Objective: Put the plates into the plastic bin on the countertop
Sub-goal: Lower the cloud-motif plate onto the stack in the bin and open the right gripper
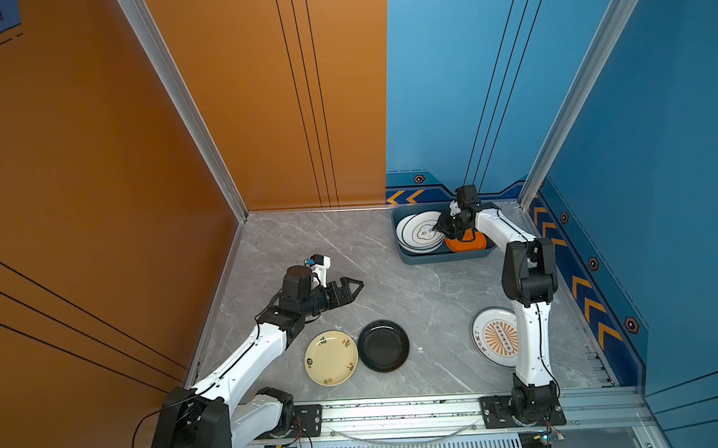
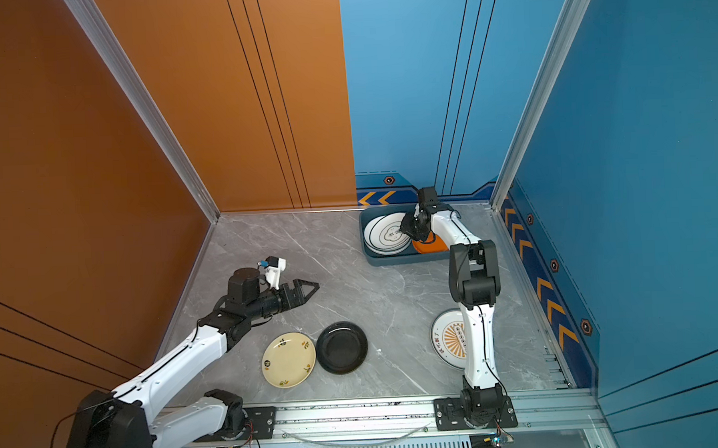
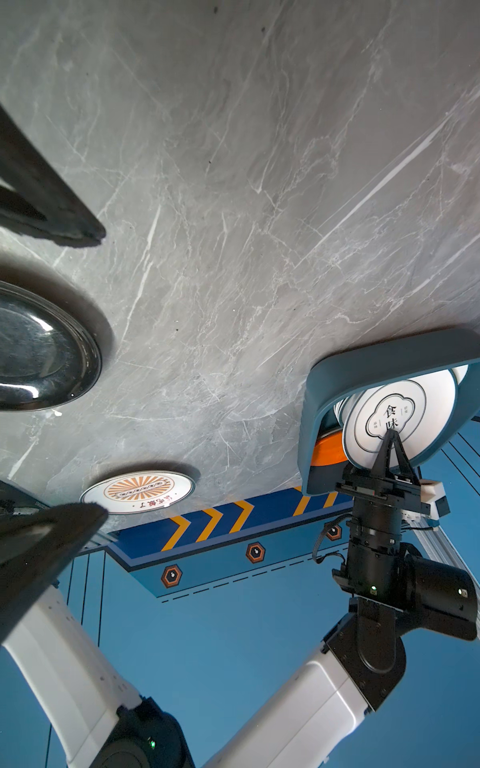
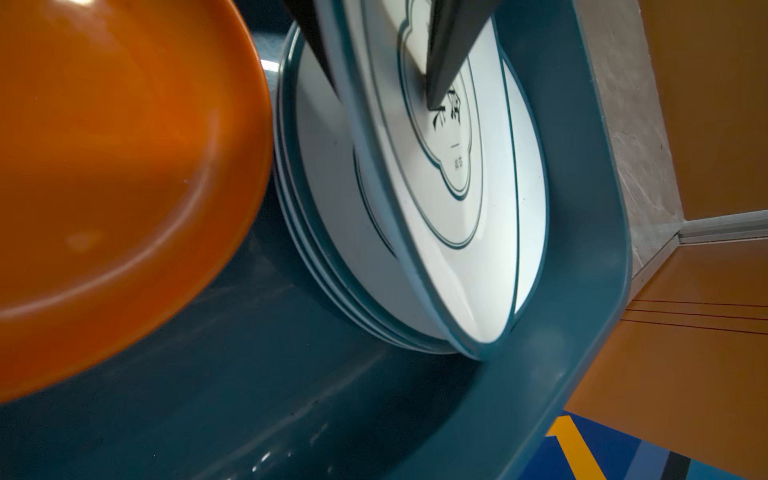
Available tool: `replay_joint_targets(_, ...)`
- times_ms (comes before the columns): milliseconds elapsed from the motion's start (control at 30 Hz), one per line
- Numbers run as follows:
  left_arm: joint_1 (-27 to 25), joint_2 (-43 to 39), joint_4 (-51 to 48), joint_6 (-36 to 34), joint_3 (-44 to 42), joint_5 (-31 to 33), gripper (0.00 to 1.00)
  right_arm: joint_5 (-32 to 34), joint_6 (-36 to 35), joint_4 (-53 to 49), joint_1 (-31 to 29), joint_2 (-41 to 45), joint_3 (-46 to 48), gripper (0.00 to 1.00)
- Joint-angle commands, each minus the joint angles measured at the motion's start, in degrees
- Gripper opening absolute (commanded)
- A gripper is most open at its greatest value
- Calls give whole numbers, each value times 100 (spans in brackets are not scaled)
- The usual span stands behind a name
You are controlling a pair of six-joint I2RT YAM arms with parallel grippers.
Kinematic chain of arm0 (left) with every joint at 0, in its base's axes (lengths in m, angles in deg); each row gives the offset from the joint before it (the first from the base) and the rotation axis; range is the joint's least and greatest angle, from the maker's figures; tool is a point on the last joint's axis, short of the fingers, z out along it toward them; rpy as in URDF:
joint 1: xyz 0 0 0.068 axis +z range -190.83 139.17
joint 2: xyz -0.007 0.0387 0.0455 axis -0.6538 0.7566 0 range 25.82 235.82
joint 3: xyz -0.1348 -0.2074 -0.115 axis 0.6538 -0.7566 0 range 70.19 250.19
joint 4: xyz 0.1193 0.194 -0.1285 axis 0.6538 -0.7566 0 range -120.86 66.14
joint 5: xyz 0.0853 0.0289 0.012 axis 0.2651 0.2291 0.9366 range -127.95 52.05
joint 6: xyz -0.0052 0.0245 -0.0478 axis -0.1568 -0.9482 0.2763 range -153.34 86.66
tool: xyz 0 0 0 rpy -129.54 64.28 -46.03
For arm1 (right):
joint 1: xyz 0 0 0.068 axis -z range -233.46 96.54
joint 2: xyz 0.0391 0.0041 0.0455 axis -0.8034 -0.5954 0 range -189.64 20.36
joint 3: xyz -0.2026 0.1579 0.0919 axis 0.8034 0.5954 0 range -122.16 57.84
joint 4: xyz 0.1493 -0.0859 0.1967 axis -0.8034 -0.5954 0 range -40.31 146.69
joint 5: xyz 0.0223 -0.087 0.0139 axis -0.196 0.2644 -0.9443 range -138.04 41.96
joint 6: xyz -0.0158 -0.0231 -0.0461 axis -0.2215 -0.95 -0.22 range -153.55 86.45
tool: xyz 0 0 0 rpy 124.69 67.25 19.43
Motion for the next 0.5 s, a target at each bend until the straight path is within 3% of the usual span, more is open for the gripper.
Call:
replay_joint_targets(0, -102, 18, -25, -53, -20, -34, 98, 232, -229, -290, -63, -57, -160, 37)
replay_joint_targets(467, -339, -18, -343, -182, 133, 176, 98, 742, -607, -725, -103, 221, -250, 49)
